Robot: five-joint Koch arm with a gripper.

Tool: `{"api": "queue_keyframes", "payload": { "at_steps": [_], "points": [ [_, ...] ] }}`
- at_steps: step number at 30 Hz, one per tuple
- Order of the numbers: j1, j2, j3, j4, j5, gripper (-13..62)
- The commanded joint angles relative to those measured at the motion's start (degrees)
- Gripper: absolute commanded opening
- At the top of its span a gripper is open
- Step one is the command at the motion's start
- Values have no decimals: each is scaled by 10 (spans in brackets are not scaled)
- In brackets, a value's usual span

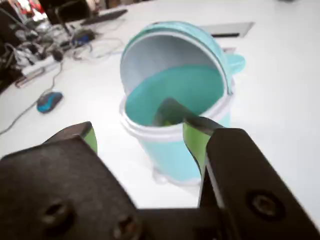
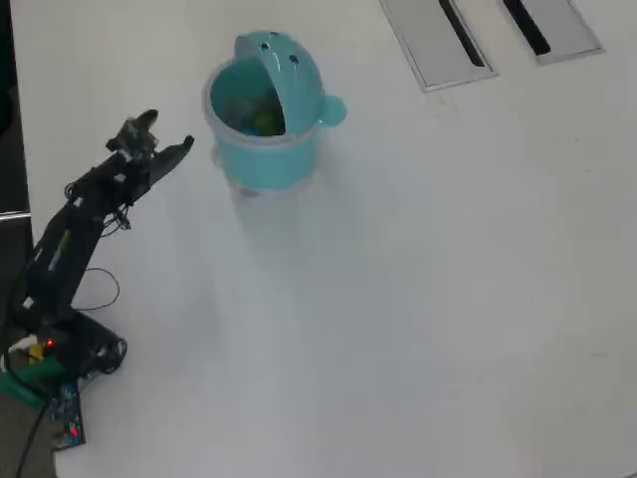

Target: Grasp RGB lego blocks and put them in the bin one by one.

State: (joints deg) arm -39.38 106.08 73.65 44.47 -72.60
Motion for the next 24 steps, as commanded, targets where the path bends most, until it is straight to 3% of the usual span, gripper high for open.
{"api": "queue_keyframes", "payload": {
  "at_steps": [1, 13, 24],
  "points": [
    [4, 28, 1, -70, 3, 312],
    [53, 101, 205, -295, 16, 312],
    [98, 161, 353, -439, 164, 313]
  ]
}}
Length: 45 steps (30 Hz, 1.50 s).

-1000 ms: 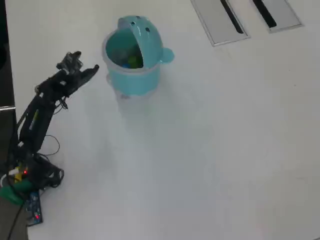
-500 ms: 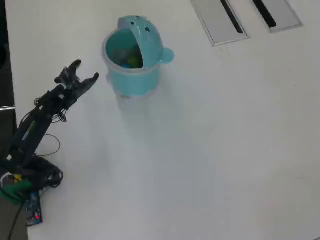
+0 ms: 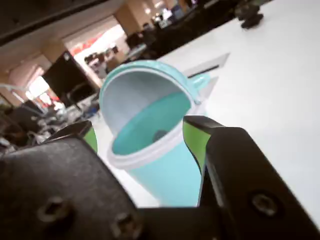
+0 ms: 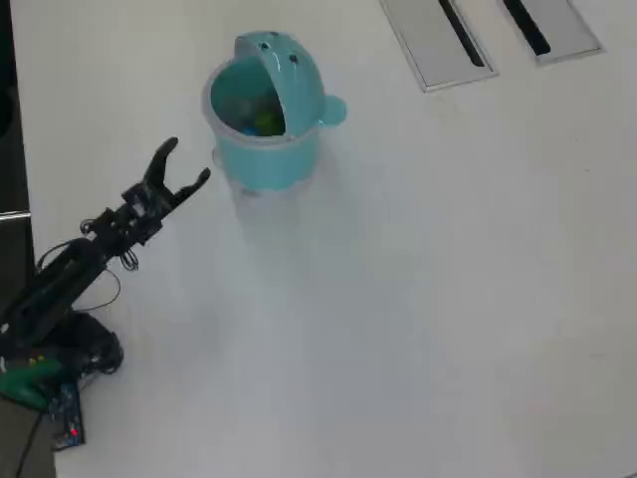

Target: Grasp RGB lego blocks and put them in the bin one by one.

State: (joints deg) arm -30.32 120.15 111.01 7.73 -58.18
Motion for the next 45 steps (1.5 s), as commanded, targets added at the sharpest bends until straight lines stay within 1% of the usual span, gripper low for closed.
{"api": "queue_keyframes", "payload": {
  "at_steps": [1, 9, 16, 20, 28, 33, 39, 45],
  "points": [
    [12, 25, -6, -83, 39, 314],
    [29, 93, 100, -135, 129, 317],
    [67, 139, 256, -301, 133, 318],
    [106, 140, 360, -436, 154, 317],
    [191, 141, 478, -525, 283, 317],
    [212, 141, 558, -608, 294, 317],
    [222, 141, 635, -647, 335, 317],
    [230, 141, 671, -666, 358, 317]
  ]
}}
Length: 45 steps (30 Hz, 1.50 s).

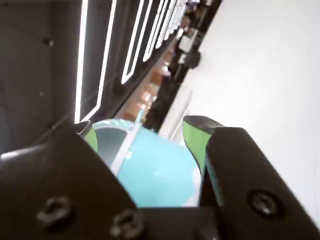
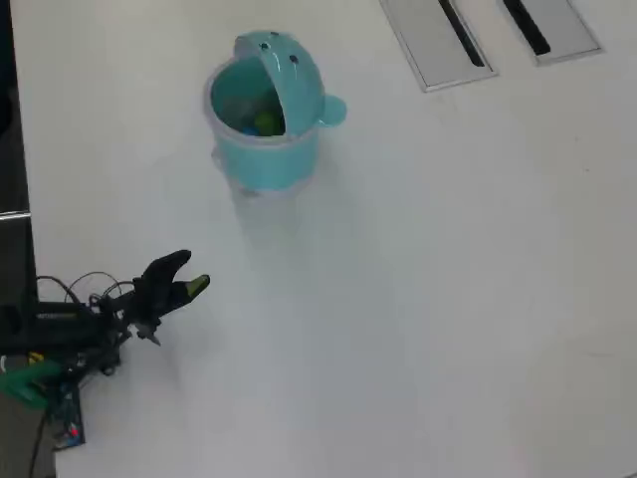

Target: Grasp RGB lego blocks and put them in the bin one by one.

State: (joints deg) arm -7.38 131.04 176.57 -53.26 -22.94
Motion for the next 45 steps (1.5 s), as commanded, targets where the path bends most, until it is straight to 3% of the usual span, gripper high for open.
{"api": "queue_keyframes", "payload": {
  "at_steps": [1, 8, 18, 30, 45],
  "points": [
    [4, 32, 19, -56, 8, 317],
    [12, 31, 51, -47, 36, 332],
    [76, 31, 51, 120, 166, 354],
    [78, 31, 51, 349, 174, 357],
    [79, 24, 51, 507, 170, 357]
  ]
}}
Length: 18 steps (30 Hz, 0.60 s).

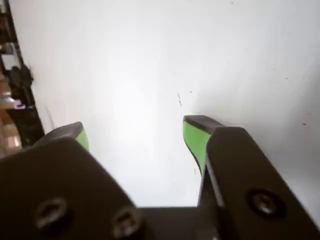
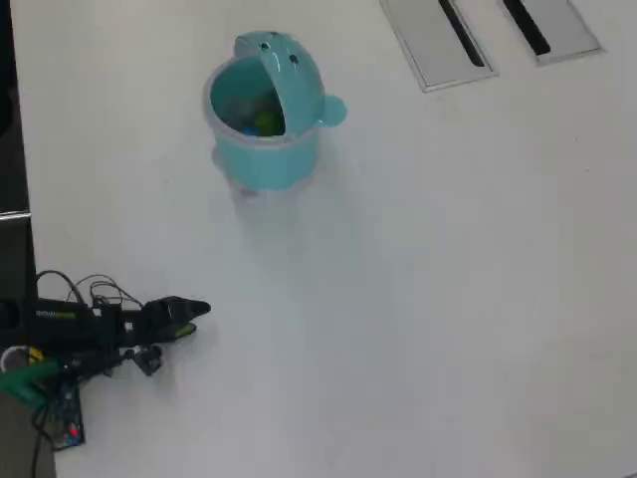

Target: Grasp RGB lego blocks and put them in the bin one by one.

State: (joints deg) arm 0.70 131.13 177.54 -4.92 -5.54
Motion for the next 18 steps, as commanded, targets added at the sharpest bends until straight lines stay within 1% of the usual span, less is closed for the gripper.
{"api": "queue_keyframes", "payload": {
  "at_steps": [1, 18],
  "points": [
    [-2, 23, 41, 27, -4, 354],
    [-6, 24, 41, 30, 1, 345]
  ]
}}
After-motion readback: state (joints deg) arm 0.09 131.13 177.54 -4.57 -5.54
